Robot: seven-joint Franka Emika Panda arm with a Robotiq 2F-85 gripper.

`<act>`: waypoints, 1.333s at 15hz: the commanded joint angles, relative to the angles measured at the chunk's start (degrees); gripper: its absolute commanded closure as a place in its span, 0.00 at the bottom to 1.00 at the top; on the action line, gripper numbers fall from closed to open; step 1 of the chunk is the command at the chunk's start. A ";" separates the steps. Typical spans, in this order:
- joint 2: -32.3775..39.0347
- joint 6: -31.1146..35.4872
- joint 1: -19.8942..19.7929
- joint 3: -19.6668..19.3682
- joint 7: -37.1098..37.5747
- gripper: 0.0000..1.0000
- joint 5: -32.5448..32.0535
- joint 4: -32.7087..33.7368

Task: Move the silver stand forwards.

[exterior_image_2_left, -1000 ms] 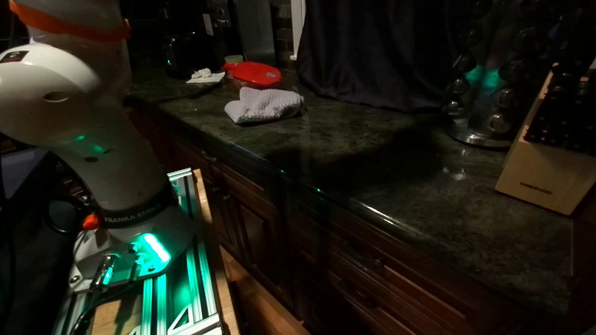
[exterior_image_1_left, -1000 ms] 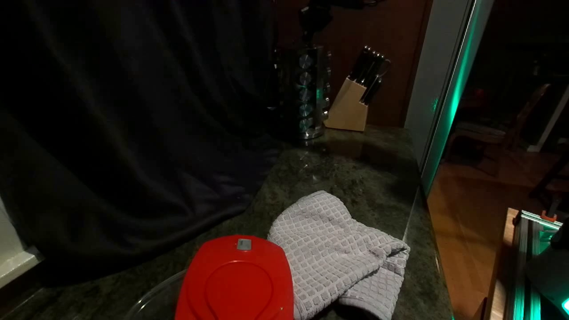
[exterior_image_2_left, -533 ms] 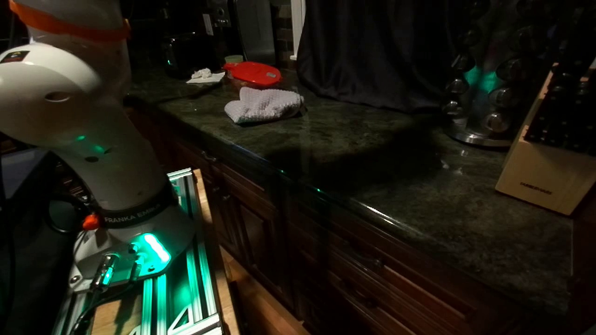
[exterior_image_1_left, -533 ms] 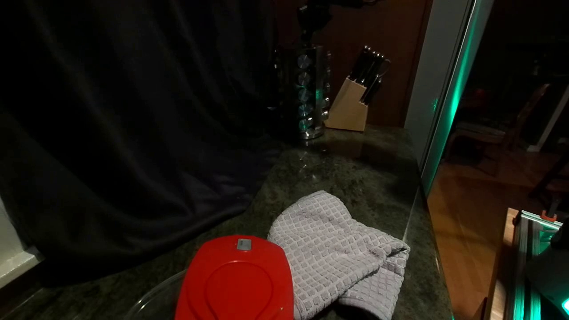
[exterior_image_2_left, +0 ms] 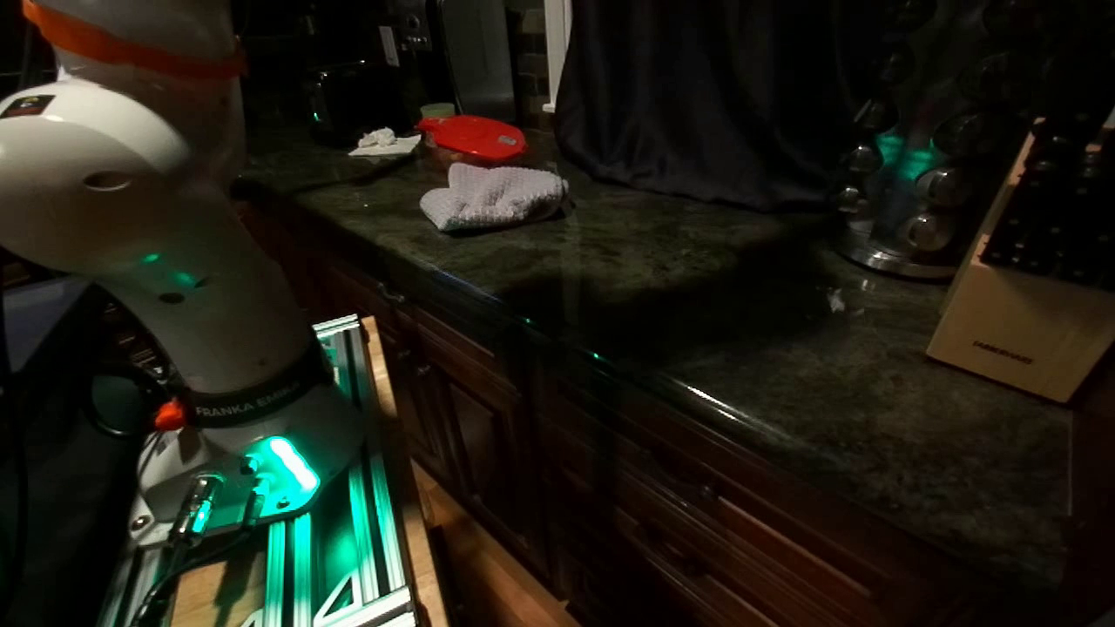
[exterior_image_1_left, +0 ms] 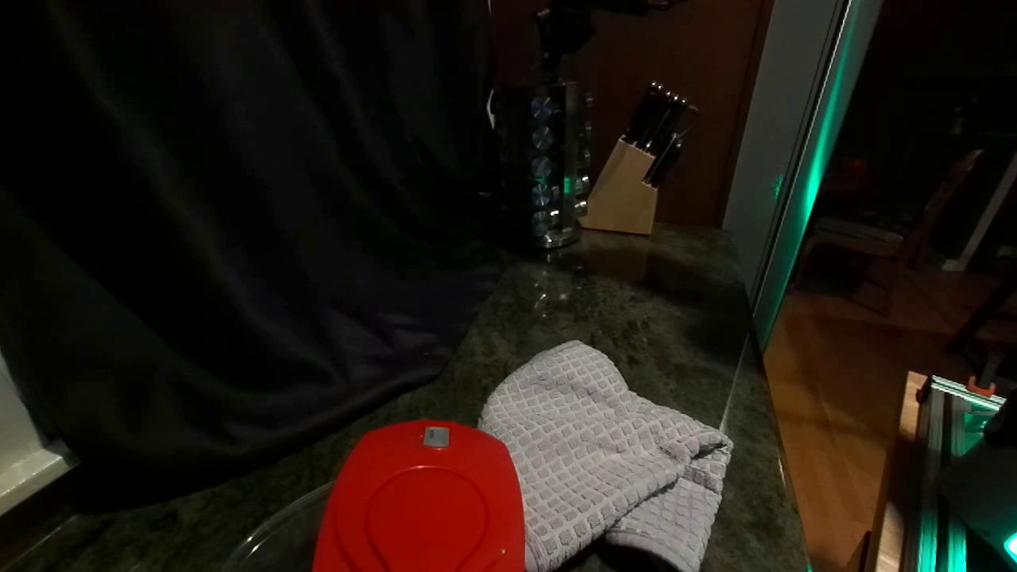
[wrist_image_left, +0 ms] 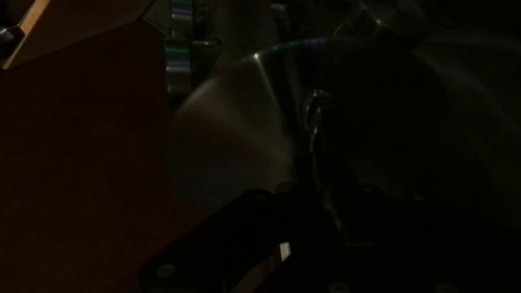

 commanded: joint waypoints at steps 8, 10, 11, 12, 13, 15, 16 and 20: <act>3.25 -4.95 -2.84 -0.38 3.24 0.96 3.64 15.97; 3.78 -9.75 -4.45 0.54 1.85 0.65 6.77 17.60; 4.18 -13.02 -5.81 1.22 1.26 0.58 10.02 18.80; 4.53 -15.87 -6.72 1.37 1.13 0.51 12.17 19.69; 4.89 -18.79 -7.88 1.63 0.88 0.45 14.77 20.76; 6.18 -23.83 -10.64 2.32 -0.18 0.29 20.62 23.53; 6.85 -26.10 -12.23 2.86 -0.89 0.22 23.93 24.63; 9.86 -30.70 -17.20 4.73 -3.35 0.00 35.47 26.35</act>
